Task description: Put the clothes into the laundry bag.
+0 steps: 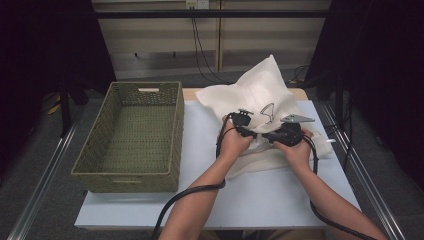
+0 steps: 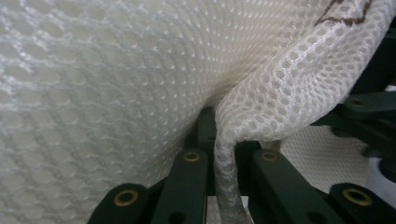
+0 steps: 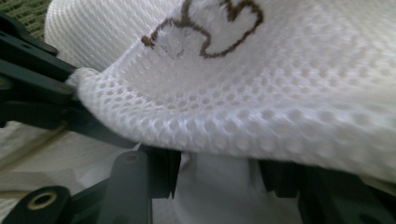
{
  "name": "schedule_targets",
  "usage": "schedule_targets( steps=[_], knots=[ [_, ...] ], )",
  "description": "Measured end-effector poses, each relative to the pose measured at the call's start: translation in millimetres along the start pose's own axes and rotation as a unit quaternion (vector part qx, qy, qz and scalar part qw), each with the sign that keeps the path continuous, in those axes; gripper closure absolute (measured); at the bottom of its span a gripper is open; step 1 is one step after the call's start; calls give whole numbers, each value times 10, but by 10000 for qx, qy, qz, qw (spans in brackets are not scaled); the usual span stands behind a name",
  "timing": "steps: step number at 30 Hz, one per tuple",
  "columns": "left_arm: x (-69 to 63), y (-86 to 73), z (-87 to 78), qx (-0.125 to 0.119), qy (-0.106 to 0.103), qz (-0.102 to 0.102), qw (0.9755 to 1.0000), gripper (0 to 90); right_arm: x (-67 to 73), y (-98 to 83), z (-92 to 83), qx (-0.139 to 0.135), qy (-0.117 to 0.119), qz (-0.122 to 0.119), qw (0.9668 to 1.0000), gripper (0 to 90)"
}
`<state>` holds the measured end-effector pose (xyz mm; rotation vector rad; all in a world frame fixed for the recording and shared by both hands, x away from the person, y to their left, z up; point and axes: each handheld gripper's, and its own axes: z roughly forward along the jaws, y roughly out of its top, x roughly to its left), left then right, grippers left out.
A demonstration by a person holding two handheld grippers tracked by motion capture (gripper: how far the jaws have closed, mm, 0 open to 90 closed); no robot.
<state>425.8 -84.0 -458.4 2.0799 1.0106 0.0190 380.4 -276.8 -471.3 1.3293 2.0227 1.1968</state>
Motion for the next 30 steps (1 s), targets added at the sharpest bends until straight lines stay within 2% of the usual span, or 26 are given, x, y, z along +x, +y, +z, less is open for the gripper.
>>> schedule_targets(
  steps=[3, 4, 10, 12, 16, 19, 21, 22, 23, 24, 25, 26, 29, 30],
  knots=[
    [12, 2, 15, 9, 78, -5, 10000, 873, -10, 2, -89, 48, -123, -58, 9999, 503],
    [20, 4, 16, 17, 90, 48, 9999, 874, -15, -4, -112, 58, -141, -108, 9998, 502],
    [20, 1, 43, -92, 193, 8, 9998, 874, -95, -89, -243, 58, -248, -116, 9996, 490],
    [28, 4, 38, -40, 197, 47, 9998, 874, -133, -122, -276, 88, -270, -83, 9996, 486],
    [29, 8, 7, -17, 122, 11, 9999, 873, -193, -200, -286, 289, -411, -68, 9987, 473],
    [37, 6, -23, -21, 65, -20, 10000, 873, -252, -280, -216, 638, -547, -98, 9964, 499],
    [37, 10, -42, 5, 27, -35, 10000, 873, -299, -304, -165, 711, -501, 38, 9962, 572],
    [37, 13, -46, 3, 29, -21, 10000, 873, -297, -291, -164, 730, -553, 114, 9957, 617],
    [39, 14, -50, 14, 15, -26, 10000, 873, -302, -283, -141, 691, -560, 34, 9960, 661],
    [39, 14, -50, 14, 15, -26, 10000, 873, -302, -283, -141, 691, -560, 34, 9960, 661],
    [41, 14, -63, 44, -24, -17, 10000, 873, -302, -261, -107, 672, -589, -69, 9960, 755],
    [41, 14, -63, 44, -24, -17, 10000, 873, -295, -246, -90, 672, -591, -103, 9959, 787],
    [19, 24, -97, 64, -118, -52, 9999, 873, -296, -196, -9, 592, -587, -108, 9965, 834],
    [19, 28, -111, 74, -163, -68, 9998, 873, -296, -181, 24, 586, -594, -31, 9965, 840]
  ],
)
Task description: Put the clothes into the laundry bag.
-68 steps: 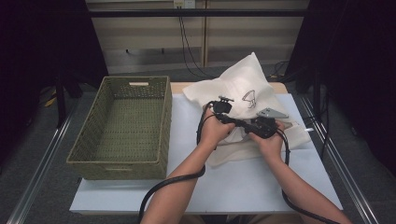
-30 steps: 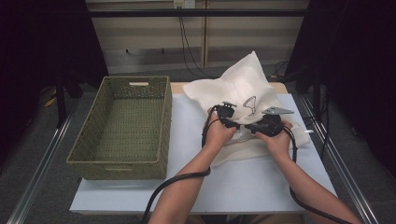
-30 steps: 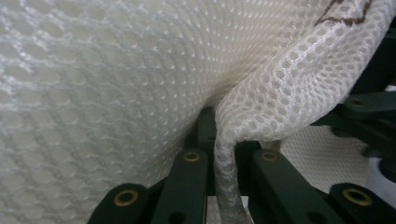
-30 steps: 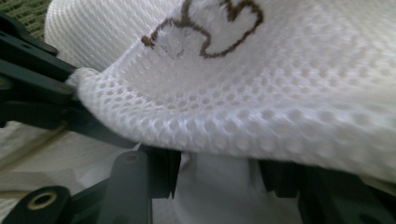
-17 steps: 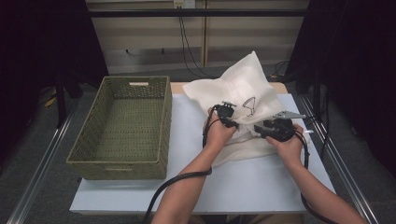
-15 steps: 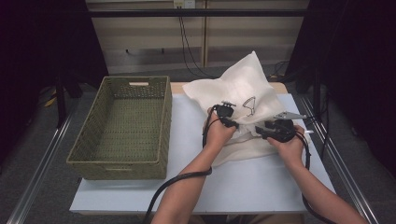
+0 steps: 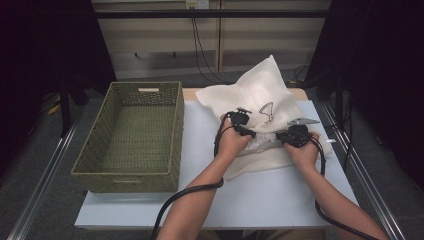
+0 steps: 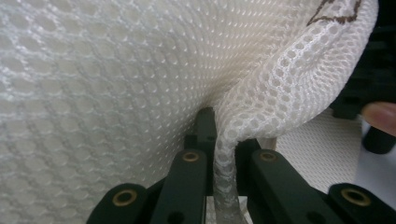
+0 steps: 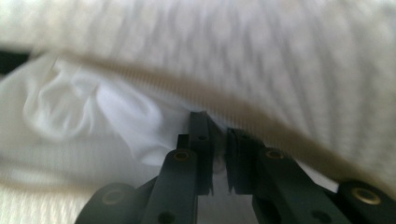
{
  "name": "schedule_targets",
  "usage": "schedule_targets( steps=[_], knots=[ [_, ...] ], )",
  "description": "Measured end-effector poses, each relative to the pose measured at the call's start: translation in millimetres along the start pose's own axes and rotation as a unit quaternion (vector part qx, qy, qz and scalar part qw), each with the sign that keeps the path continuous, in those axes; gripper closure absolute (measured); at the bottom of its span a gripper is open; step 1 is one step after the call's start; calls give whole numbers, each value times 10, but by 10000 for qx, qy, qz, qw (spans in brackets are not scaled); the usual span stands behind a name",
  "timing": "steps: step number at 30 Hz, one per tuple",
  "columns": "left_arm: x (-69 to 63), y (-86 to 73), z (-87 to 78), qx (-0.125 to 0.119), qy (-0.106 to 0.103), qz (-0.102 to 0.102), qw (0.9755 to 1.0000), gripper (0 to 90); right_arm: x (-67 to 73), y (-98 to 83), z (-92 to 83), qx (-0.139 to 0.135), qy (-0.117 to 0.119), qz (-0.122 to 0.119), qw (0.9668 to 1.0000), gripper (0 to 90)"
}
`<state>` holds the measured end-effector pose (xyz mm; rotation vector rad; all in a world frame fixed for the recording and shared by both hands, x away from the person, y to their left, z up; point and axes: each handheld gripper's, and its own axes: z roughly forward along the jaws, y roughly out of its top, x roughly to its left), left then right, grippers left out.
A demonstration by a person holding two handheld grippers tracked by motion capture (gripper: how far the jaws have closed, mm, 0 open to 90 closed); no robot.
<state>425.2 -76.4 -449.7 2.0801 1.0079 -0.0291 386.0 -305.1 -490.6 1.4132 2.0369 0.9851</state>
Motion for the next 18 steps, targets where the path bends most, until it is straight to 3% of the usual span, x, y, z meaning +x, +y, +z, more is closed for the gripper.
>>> schedule_targets(
  steps=[5, 8, 10, 11, 18],
  knots=[
    [2, 13, -37, 49, -172, -69, 9998, 874, 15, 129, 143, -22, 31, 120, 9999, 847],
    [22, 24, -51, 166, -216, -3, 9996, 877, 21, 178, 185, -28, 29, 124, 9999, 848],
    [22, 26, -58, 248, -305, 38, 9992, 877, 7, 232, 250, -82, 90, 317, 9994, 847],
    [7, 22, -52, 199, -327, -48, 9993, 877, 3, 245, 274, -63, 117, 371, 9992, 848],
    [-13, -55, 36, 346, -428, 17, 9985, 876, -16, 238, 275, -5, 131, 445, 9989, 828]
  ],
)
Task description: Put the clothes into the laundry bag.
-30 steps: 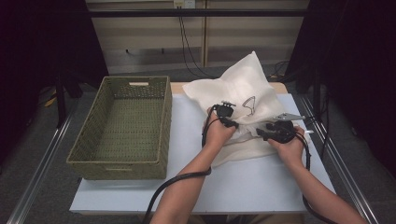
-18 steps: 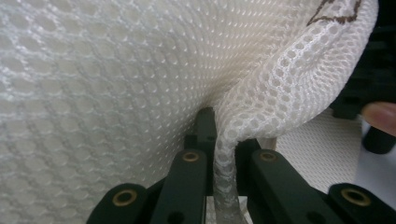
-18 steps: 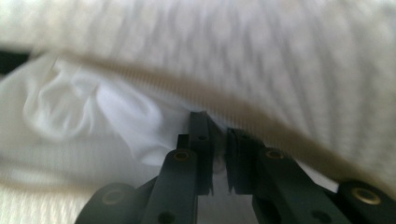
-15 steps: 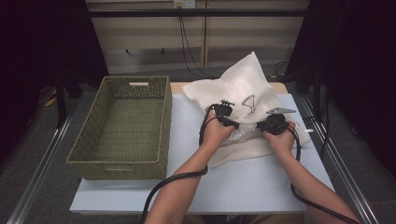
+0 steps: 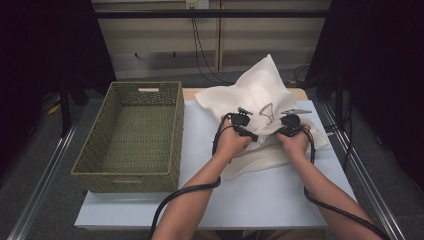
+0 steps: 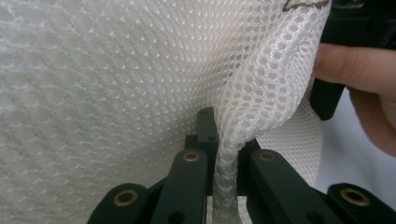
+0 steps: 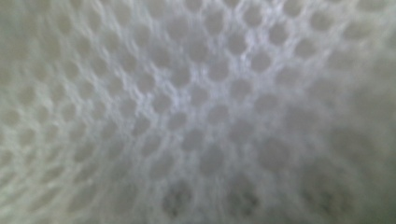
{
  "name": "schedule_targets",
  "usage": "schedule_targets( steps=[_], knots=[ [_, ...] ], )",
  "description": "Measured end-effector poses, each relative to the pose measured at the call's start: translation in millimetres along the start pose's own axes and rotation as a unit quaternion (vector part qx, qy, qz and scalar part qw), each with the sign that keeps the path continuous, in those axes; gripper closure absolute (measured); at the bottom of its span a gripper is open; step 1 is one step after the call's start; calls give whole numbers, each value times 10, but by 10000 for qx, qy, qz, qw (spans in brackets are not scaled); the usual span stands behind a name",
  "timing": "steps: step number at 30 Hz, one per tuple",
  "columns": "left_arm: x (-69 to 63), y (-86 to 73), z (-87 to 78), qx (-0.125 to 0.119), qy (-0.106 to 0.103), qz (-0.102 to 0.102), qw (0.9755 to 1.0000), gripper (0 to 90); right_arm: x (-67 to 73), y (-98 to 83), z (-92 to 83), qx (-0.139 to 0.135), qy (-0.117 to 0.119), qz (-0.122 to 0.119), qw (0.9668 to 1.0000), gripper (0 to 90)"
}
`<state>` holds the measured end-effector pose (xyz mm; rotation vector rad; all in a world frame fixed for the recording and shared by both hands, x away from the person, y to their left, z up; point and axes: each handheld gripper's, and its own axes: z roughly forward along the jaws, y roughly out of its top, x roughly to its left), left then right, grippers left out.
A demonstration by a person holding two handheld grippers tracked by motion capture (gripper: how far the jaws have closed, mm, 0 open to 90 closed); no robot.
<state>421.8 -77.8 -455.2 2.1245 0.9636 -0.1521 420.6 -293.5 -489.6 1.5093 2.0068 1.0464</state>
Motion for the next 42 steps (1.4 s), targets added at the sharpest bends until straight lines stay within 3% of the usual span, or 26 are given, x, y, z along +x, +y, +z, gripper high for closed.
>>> schedule_targets(
  steps=[4, 9, 11, 14, 18, 20, 21, 24, 26, 32, 40, 41, 42],
  knots=[
    [15, -57, 75, -66, 142, 60, 9999, 873, -25, -41, -111, 84, 95, -31, 9999, 720],
    [-3, -64, 142, -197, 393, 105, 9990, 869, -84, -128, -330, -33, 186, 30, 9998, 579],
    [-14, -64, 156, -220, 551, 237, 9980, 868, -81, -151, -413, -27, 206, -33, 9998, 540],
    [-1, -63, 164, -304, 630, 129, 9975, 868, -47, -177, -512, -37, 197, -181, 9996, 509],
    [6, -35, 129, -412, 934, 368, 9941, 868, -4, -232, -589, -73, 218, -221, 9995, 459],
    [18, -27, 120, -399, 888, 335, 9947, 869, -5, -243, -601, -93, 209, -278, 9994, 458],
    [24, -28, 109, -437, 797, 178, 9957, 869, -13, -257, -628, -132, 227, -279, 9993, 455],
    [-2, -31, 70, -405, 670, 116, 9969, 853, -25, -263, -653, -186, 236, -227, 9993, 447],
    [-102, -22, -28, -460, 374, 31, 9982, 819, -25, -255, -686, -196, 228, -245, 9992, 440],
    [-257, -67, -183, -478, 182, 291, 9983, 788, -15, -257, -783, -262, 202, -309, 9990, 420],
    [-288, -210, -99, -455, 91, 359, 9983, 799, -58, -385, -868, -223, 204, -239, 9993, 413],
    [-311, -245, -81, -397, 145, 540, 9976, 802, -82, -418, -898, -205, 170, -218, 9994, 409],
    [-311, -245, -81, -397, 145, 540, 9976, 798, -100, -431, -910, -200, 149, -224, 9994, 407]
  ],
)
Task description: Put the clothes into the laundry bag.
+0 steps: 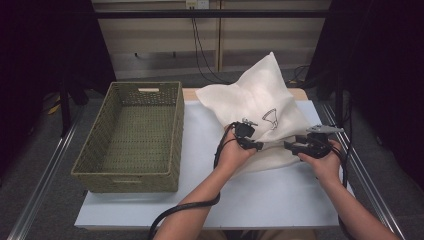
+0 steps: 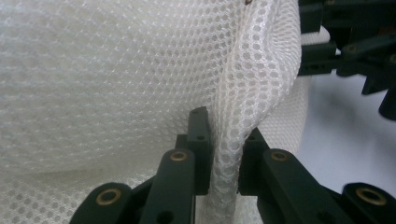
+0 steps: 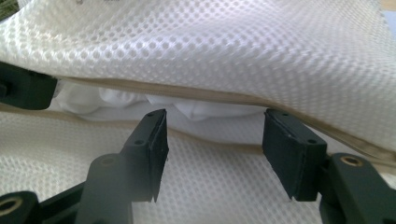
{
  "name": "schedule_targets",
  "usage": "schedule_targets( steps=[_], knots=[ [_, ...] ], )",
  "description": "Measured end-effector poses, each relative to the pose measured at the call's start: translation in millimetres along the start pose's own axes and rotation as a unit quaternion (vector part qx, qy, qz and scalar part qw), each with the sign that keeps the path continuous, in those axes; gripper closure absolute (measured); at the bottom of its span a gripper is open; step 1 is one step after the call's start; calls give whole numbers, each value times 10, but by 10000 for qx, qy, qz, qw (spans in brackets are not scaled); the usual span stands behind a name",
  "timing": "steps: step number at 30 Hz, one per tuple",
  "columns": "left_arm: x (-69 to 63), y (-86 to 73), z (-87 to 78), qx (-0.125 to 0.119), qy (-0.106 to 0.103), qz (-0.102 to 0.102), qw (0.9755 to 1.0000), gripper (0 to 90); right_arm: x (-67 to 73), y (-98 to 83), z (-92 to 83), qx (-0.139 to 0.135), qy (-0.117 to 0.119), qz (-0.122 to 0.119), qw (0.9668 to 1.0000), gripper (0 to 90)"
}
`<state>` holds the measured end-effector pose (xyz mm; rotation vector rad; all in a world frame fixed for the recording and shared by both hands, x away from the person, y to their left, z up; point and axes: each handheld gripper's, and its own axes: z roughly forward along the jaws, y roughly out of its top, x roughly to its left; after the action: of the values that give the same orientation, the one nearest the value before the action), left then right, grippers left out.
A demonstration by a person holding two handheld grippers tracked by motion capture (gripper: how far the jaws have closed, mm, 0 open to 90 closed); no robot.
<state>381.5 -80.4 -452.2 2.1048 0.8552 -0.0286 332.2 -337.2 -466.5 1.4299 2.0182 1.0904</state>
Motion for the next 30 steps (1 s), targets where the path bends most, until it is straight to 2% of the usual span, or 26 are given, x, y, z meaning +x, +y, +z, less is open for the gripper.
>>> schedule_targets(
  steps=[5, 7, 11, 14, 15, 17, 19, 20, 23, 25, 26, 27, 30],
  knots=[
    [-14, -119, 68, 38, -55, -46, 10000, 790, -67, -54, -55, 1, -67, 77, 9999, 393],
    [-6, -155, 78, -29, -70, -76, 9999, 770, -68, -58, -69, -18, -56, 90, 9999, 386],
    [-6, -180, 62, -173, -115, -36, 9998, 683, -61, -50, -88, -83, -62, 63, 9999, 342],
    [-3, -179, 40, -200, -185, -117, 9996, 641, -49, -39, -87, -57, -29, 60, 10000, 334],
    [-6, -182, 20, -257, -246, 23, 9994, 621, -44, -25, -84, -82, -64, 13, 9999, 323],
    [-24, -194, -10, -268, -298, 53, 9992, 554, -41, -10, -90, -85, -38, 45, 9999, 304],
    [-39, -201, -50, -290, -336, 93, 9990, 527, -39, 9, -101, -109, -49, 34, 9999, 295],
    [-42, -207, -59, -400, -411, 76, 9983, 493, -43, 15, -111, -133, -51, 5, 9999, 292],
    [-51, -219, -99, -501, -470, 141, 9975, 394, -40, 28, -156, -194, -68, 104, 9997, 273],
    [-77, -228, -120, -417, -514, 208, 9976, 348, -43, 43, -184, -242, -101, 93, 9996, 265],
    [-97, -231, -132, -433, -491, 309, 9974, 320, -40, 52, -201, -255, -131, 163, 9995, 263],
    [-103, -232, -144, -417, -451, 467, 9970, 296, -41, 65, -211, -285, -140, 132, 9994, 263],
    [-107, -238, -197, -368, -410, 511, 9972, 254, -36, 92, -230, -266, -146, 45, 9995, 258]
  ],
)
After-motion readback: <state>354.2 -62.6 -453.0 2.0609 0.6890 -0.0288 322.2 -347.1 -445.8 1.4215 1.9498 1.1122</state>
